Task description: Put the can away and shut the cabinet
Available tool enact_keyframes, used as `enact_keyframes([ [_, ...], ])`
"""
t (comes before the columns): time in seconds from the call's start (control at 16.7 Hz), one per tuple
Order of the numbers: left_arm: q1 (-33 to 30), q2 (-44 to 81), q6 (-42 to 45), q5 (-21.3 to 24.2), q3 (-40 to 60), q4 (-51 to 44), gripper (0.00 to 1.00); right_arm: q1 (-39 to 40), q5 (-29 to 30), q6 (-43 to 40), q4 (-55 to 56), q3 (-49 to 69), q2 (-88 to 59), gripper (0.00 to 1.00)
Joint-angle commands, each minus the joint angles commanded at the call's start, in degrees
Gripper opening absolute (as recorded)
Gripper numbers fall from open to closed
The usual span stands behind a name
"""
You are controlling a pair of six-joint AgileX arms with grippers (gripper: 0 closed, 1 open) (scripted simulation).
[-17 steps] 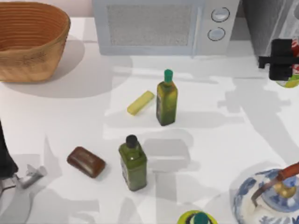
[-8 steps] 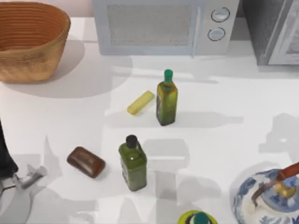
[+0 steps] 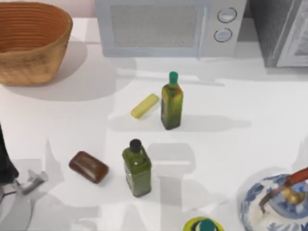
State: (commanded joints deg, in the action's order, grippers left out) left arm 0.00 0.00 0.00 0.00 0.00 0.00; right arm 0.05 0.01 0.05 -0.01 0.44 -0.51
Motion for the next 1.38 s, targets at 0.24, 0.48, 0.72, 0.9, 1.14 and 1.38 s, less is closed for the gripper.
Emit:
enact_keyframes([
  [0.24,0.0,0.0,0.0,0.0,0.0,0.0,1.0,-0.1,0.0,0.0,0.0,-0.4,0.5,0.0],
  [0.48,0.0,0.0,0.0,0.0,0.0,0.0,1.0,0.2,0.6,0.0,-0.4,1.3,-1.1,0.0],
  [0.72,0.0,0.0,0.0,0.0,0.0,0.0,1.0,0.9,3.6,-0.2,-2.1,11.9,-8.0,0.0],
  [0.9,0.0,0.0,0.0,0.0,0.0,0.0,1.0,2.1,6.3,-0.2,-4.2,26.2,-16.3,0.0],
  [1.14,0.0,0.0,0.0,0.0,0.0,0.0,1.0,4.1,9.5,0.0,-8.3,52.6,-31.0,0.0],
  [1.38,0.0,0.0,0.0,0.0,0.0,0.0,1.0,6.4,11.3,0.5,-12.8,75.1,-45.6,0.0],
])
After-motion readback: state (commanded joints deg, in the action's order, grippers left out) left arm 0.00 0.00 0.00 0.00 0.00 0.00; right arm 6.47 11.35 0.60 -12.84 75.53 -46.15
